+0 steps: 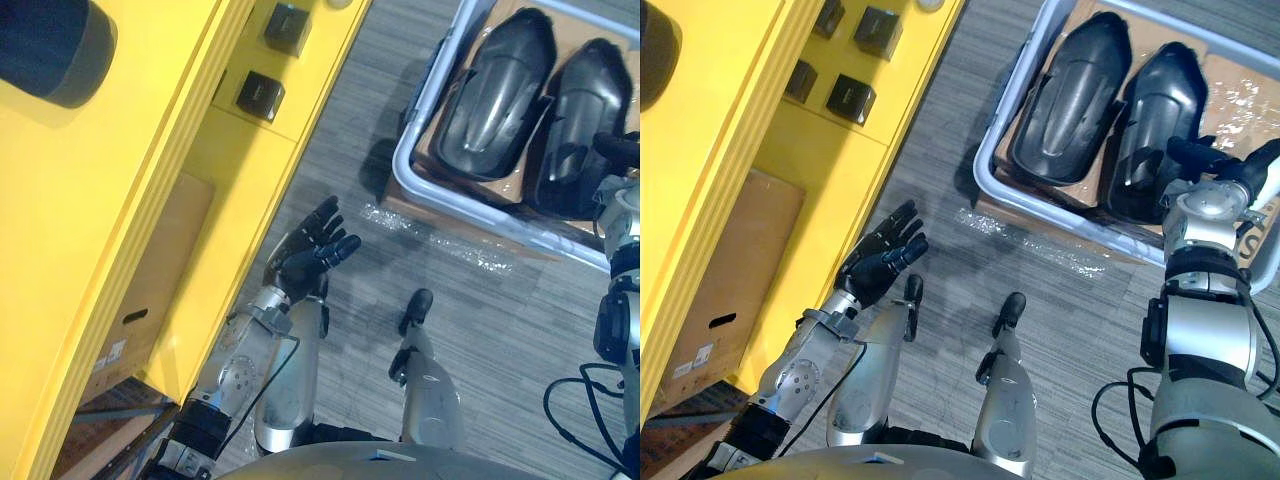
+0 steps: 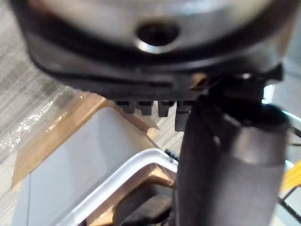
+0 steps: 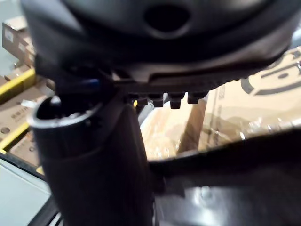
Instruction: Walk over and take three plastic housings, then place them on the shelf
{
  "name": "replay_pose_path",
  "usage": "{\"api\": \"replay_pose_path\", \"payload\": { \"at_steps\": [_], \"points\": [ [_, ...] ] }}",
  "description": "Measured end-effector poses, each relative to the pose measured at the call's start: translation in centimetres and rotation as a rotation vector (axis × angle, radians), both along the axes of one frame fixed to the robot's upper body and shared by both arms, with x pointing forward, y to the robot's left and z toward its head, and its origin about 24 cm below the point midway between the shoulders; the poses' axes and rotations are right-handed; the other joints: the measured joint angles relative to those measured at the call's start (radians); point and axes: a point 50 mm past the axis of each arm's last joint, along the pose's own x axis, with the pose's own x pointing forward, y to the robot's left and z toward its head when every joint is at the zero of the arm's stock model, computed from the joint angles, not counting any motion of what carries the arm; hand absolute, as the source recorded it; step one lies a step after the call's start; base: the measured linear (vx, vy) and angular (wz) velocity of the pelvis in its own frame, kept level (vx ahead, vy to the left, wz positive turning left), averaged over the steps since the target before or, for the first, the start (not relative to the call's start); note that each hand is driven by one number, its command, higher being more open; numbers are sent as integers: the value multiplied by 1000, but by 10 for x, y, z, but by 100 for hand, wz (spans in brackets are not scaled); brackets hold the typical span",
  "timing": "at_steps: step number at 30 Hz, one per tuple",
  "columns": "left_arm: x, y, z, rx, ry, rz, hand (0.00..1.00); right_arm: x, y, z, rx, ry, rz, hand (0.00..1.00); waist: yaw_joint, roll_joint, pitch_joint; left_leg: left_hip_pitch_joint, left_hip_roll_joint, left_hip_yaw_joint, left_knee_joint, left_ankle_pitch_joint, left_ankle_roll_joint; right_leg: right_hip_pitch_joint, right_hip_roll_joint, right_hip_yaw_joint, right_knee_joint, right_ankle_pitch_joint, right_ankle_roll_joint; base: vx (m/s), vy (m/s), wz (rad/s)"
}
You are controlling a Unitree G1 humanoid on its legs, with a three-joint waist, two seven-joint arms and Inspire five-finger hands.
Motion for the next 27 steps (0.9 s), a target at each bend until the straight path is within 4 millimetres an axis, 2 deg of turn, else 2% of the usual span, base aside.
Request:
{"api": "replay_pose_path", "payload": {
  "at_steps": [1,2,5,10,14,16,18,22,23,26,27],
  "points": [
    [0,0,-1,2,2,1,100,0,-1,0,9,13,7,100,3,5,3,-3,-3,-2,1,1,2,-1,-3,-5,1,0,0,-66,43,12],
    [0,-2,-1,1,-1,-4,100,-3,-6,3,2,24,2,0,16,10,6,-15,-7,-2,3,4,6,-10,-8,-13,4,0,0,-79,41,7],
    [2,-2,0,-11,-7,11,100,-12,-20,20,-4,35,9,0,23,10,7,-56,-14,-10,1,15,11,-44,-16,-43,17,-4,-4,-77,20,11],
    [5,5,3,-15,-32,44,100,-23,-33,24,-83,208,3,0,26,-1,14,-50,-13,-26,-35,45,0,-48,-17,-73,31,-17,-18,-44,-41,12],
    [5,9,6,-32,-47,63,100,-27,-36,18,-107,379,-4,0,38,-7,14,-13,3,-34,-77,67,-19,-37,-11,-94,46,-31,-32,-22,-80,3],
    [5,9,7,-47,-51,63,100,-26,-33,10,-96,446,13,0,41,-12,16,2,9,-42,-90,75,-27,-28,-5,-107,60,-45,-37,-22,-90,11],
    [3,14,9,-53,-61,75,100,-21,-24,-7,-73,538,39,0,44,-34,15,30,22,-53,-113,86,-40,-16,3,-121,86,-66,-45,-25,-90,11],
    [-1,19,10,-57,-65,94,100,-26,-25,-15,-46,627,38,0,48,-53,11,67,22,-59,-138,98,-45,14,2,-135,93,-80,-44,-31,-47,12],
    [-4,22,11,-55,-69,103,100,-30,-26,-23,-18,666,41,0,50,-60,13,79,24,-61,-142,98,-45,26,1,-143,101,-89,-46,-18,-22,19],
    [-9,36,11,-29,-78,121,100,-49,-30,-64,98,747,30,0,53,-89,10,119,26,-65,-158,100,-48,66,0,-160,104,-99,-43,7,-16,14],
    [-10,38,11,-23,-80,123,100,-53,-32,-69,115,753,25,0,53,-93,9,125,26,-65,-159,100,-48,73,0,-164,104,-101,-41,28,-12,7]
  ]
}}
